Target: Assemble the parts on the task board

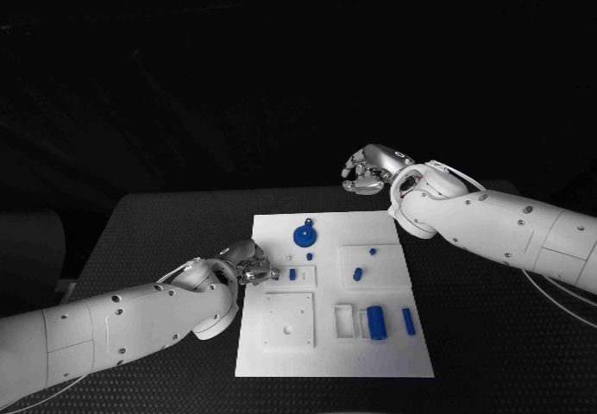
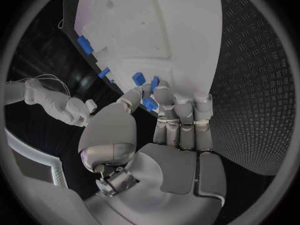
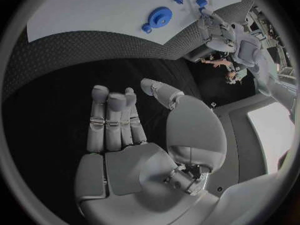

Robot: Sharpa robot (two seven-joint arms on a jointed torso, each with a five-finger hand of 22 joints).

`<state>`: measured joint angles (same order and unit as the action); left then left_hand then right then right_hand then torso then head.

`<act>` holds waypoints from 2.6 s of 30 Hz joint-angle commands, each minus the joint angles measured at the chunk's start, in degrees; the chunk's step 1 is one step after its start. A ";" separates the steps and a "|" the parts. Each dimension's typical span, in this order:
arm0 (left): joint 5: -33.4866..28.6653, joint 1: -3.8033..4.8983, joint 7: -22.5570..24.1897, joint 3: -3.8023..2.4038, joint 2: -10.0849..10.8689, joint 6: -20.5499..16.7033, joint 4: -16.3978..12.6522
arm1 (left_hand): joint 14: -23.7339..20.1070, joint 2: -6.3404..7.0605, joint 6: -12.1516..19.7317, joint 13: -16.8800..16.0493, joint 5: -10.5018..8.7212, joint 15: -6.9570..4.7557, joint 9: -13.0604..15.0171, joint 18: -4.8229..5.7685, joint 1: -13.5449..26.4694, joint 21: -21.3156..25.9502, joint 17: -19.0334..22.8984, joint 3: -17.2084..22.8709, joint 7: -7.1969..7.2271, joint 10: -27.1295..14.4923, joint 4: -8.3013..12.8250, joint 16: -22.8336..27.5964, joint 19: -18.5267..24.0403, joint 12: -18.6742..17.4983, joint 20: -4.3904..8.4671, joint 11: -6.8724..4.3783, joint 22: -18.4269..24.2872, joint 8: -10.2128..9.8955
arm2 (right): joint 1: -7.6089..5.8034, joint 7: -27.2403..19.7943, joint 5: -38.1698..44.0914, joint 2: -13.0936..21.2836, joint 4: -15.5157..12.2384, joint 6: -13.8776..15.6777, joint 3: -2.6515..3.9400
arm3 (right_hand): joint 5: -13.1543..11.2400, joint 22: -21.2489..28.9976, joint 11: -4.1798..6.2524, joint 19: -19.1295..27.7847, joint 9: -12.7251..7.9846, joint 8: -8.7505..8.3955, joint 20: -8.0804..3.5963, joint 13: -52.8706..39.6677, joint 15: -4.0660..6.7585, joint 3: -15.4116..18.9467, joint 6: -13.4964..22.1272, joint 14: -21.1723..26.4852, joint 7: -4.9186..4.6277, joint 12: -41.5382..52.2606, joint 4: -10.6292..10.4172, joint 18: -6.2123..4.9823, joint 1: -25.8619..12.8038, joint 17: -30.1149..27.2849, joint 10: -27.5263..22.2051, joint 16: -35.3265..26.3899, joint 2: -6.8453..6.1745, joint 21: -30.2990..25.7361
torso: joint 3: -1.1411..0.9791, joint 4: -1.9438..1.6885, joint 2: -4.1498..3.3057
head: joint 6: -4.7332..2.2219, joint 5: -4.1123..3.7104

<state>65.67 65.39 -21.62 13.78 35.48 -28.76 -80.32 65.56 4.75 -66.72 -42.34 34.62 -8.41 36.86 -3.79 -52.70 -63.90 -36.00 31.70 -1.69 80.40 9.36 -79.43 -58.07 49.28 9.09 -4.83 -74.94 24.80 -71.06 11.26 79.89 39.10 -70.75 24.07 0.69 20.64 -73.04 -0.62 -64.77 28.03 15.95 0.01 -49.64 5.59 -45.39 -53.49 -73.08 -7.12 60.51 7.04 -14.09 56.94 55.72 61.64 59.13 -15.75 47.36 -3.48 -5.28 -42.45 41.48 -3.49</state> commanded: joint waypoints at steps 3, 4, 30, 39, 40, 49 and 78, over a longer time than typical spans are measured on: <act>0.50 -0.27 0.07 0.06 -0.24 0.57 0.05 | 2.80 0.35 -2.51 -0.07 -0.72 -3.48 1.17 -0.90 -0.64 -0.27 -0.10 3.35 1.93 0.82 2.89 -0.22 -0.15 0.30 6.50 -1.55 -1.01 0.39 | 0.01 -0.49 -0.01 0.07 -0.15 0.08 0.03 | 0.39 0.08 -0.18 0.39 0.03 -0.27 0.19 0.12 -0.20 0.13 0.28 0.19 -0.17 -0.30 0.07 -0.91 -0.47 -0.07 -0.28 -0.39 -0.04 -0.32 | 0.04 -0.06 0.04 | 0.10 -0.12; 0.50 -0.27 0.08 0.06 -0.24 0.63 0.03 | 2.80 0.37 -2.52 -0.07 -0.78 -3.48 1.17 -0.91 -0.67 -0.27 -0.11 3.35 1.93 0.82 2.87 -0.22 -0.15 0.31 6.50 -1.55 -1.01 0.40 | 0.01 -0.49 -0.01 0.07 -0.15 0.08 0.03 | 0.40 0.09 -0.18 0.38 0.03 -0.27 0.19 0.13 -0.20 0.14 0.28 0.18 -0.17 -0.30 0.06 -0.91 -0.48 -0.07 -0.28 -0.40 -0.04 -0.33 | 0.02 -0.07 0.05 | 0.13 -0.14; 1.79 -0.28 0.04 0.06 -0.50 2.24 -0.45 | 2.97 4.87 -2.93 -0.40 -8.12 -3.53 1.62 -1.12 -5.35 -0.86 -0.75 3.40 2.11 0.97 2.32 -0.93 -0.21 1.63 6.48 -1.67 -0.93 1.07 | 0.01 -0.48 -0.15 0.24 -0.25 -0.15 0.03 | 0.59 0.12 -0.18 0.27 0.07 -0.25 0.24 0.39 -0.20 0.29 0.31 0.06 -0.17 -0.26 -0.13 -0.91 -0.73 -0.08 -0.24 -0.58 0.05 -0.50 | 0.01 -0.05 0.06 | 0.17 -0.21; 2.03 -0.28 -0.15 0.05 -0.71 2.79 -0.55 | 3.22 5.23 -3.06 -0.81 -8.28 -3.60 1.56 -1.16 -5.84 -1.20 -1.31 3.14 2.25 1.34 1.75 -1.82 -0.39 2.73 6.48 -1.78 -0.97 1.94 | 0.01 -0.49 -0.20 0.28 -0.24 -0.19 0.03 | 0.64 0.13 -0.18 0.24 0.08 -0.25 0.25 0.45 -0.20 0.31 0.32 0.03 -0.17 -0.25 -0.18 -0.91 -0.77 -0.08 -0.23 -0.63 0.11 -0.54 | 0.03 -0.07 0.06 | 0.10 -0.26; 2.03 -0.28 -0.17 0.05 -0.73 2.79 -0.55 | 3.23 5.19 -3.08 -0.90 -8.23 -3.61 1.53 -1.17 -5.83 -1.26 -1.43 3.07 2.29 1.36 1.63 -1.99 -0.39 2.97 6.48 -1.80 -0.97 2.17 | 0.01 -0.49 -0.20 0.33 -0.28 -0.19 0.03 | 0.65 0.13 -0.18 0.24 0.08 -0.25 0.25 0.46 -0.20 0.31 0.32 0.03 -0.17 -0.25 -0.19 -0.91 -0.78 -0.08 -0.23 -0.63 0.12 -0.55 | 0.02 -0.05 0.07 | 0.05 -0.24; 1.70 -0.29 0.03 0.05 -0.78 3.24 -0.67 | 3.16 5.25 -3.11 -1.26 -8.22 -3.72 1.34 -1.21 -5.01 -1.55 -1.95 2.59 2.45 1.26 0.59 -2.65 -0.39 4.04 6.47 -1.92 -0.98 3.35 | 0.01 -0.46 -0.21 0.34 -0.25 -0.24 0.03 | 0.70 0.13 -0.17 0.22 0.09 -0.25 0.24 0.51 -0.20 0.31 0.32 0.01 -0.17 -0.24 -0.20 -0.91 -0.79 -0.08 -0.23 -0.67 0.14 -0.58 | 0.02 -0.04 0.06 | 0.09 -0.31; 0.52 -0.29 0.51 0.03 -0.87 3.08 -0.35 | 2.76 6.39 -1.86 -0.72 -11.06 -3.89 -0.46 -1.61 0.60 -1.88 -2.51 1.95 2.53 0.46 -7.00 -2.82 0.08 5.35 6.45 -2.02 -0.86 6.06 | 0.01 -0.49 -0.22 0.36 -0.22 -0.26 0.03 | 1.08 0.13 -0.16 0.18 0.12 -0.23 0.23 0.70 -0.19 0.23 0.33 -0.06 -0.16 -0.18 -0.14 -0.91 -0.70 -0.05 -0.21 -0.80 0.20 -0.72 | 0.02 -0.02 0.06 | -0.10 -0.24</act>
<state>66.75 65.12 -22.55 13.88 35.00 -26.08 -80.32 67.39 11.12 -68.89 -43.11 23.45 -10.70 36.48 -5.78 -52.57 -65.44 -38.45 33.66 0.87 81.80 2.63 -82.13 -58.06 54.35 9.09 -6.19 -74.93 31.06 -71.05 11.21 79.57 39.44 -70.89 24.04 0.69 21.37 -72.90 -0.62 -64.76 28.08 15.95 0.02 -49.03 5.58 -45.22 -53.10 -73.08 -6.92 60.52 6.87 -14.11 56.72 55.71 61.64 58.69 -15.53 47.02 -3.44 -5.33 -42.39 41.37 -3.70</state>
